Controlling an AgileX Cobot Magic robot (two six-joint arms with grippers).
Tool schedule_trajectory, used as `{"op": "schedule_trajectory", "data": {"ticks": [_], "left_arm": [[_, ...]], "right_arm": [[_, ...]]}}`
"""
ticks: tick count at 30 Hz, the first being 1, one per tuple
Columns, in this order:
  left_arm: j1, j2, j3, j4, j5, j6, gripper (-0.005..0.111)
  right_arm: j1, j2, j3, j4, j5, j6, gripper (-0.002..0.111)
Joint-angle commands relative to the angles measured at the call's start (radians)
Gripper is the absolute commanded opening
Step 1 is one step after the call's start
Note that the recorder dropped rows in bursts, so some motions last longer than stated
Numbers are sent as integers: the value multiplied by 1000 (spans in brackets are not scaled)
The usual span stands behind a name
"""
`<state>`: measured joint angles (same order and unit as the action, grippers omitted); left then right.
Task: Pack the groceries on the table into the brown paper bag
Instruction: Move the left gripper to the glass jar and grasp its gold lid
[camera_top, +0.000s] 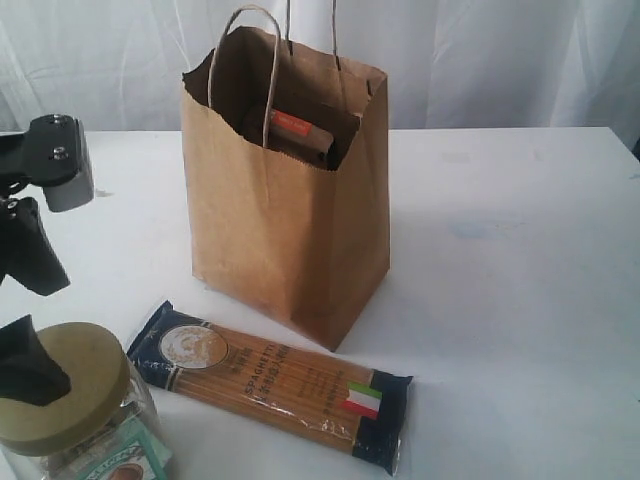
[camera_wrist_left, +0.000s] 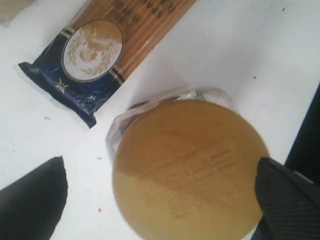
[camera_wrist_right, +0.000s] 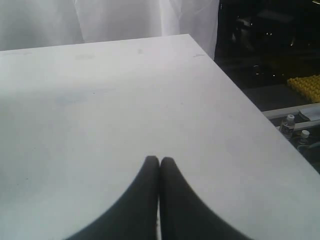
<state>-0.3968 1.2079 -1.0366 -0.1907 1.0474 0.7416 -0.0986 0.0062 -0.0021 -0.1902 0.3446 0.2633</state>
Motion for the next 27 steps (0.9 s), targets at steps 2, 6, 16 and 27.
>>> {"op": "schedule_trajectory", "data": {"ticks": [2, 6, 16, 27], "left_arm": [[-7, -9, 58, -33, -12, 84, 105], [-7, -9, 63, -60, -10, 103, 105], [-7, -9, 63, -91, 29, 177, 105], [-7, -9, 186, -52, -13, 360, 105]], "right_arm": [[-8, -6, 2, -2, -1, 3, 0], [-8, -6, 2, -2, -1, 3, 0], [-8, -6, 2, -2, -1, 3, 0], [-8, -6, 2, -2, -1, 3, 0]]}}
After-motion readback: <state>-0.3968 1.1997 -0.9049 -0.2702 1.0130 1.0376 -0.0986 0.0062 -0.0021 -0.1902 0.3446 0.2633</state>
